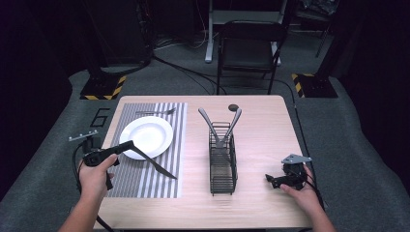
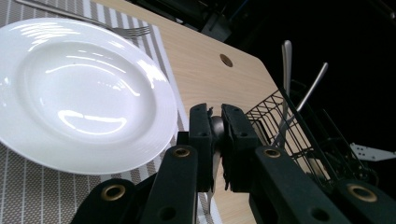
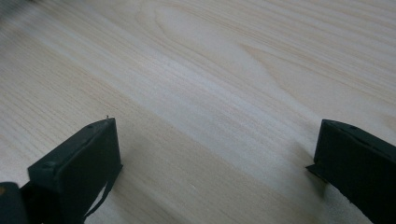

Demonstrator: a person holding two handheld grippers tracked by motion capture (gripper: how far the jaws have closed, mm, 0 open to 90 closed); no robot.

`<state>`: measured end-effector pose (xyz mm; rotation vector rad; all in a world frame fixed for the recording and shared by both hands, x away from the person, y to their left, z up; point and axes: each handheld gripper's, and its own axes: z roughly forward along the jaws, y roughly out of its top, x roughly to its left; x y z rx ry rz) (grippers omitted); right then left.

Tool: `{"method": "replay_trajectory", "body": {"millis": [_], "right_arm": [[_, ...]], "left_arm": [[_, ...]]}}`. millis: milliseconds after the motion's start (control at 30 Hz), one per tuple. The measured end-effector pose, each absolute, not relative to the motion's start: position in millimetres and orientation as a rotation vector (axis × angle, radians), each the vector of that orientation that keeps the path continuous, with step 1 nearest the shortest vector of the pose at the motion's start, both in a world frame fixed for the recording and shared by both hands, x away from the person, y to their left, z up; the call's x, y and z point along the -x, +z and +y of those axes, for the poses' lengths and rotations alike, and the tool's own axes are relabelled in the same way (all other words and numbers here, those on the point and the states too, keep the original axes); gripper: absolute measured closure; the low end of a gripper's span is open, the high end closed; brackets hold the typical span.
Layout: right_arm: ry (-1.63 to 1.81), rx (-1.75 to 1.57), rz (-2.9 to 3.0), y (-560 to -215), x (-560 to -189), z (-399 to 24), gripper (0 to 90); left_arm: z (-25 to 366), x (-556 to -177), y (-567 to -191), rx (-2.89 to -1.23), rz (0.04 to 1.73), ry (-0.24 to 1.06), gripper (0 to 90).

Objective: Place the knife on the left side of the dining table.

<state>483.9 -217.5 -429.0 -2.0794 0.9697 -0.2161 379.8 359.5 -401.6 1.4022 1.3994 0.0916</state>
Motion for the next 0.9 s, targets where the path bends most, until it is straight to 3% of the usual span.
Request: {"method": "replay_trajectory", "body": {"millis": [900], "right_arm": [[-0.217,2.080,0.970,-429.0,-483.9,-217.4,0.0]], "left_arm": [[380.6,-362.7,-435.4,-1.229,1.506,0.124,81.1]]}}
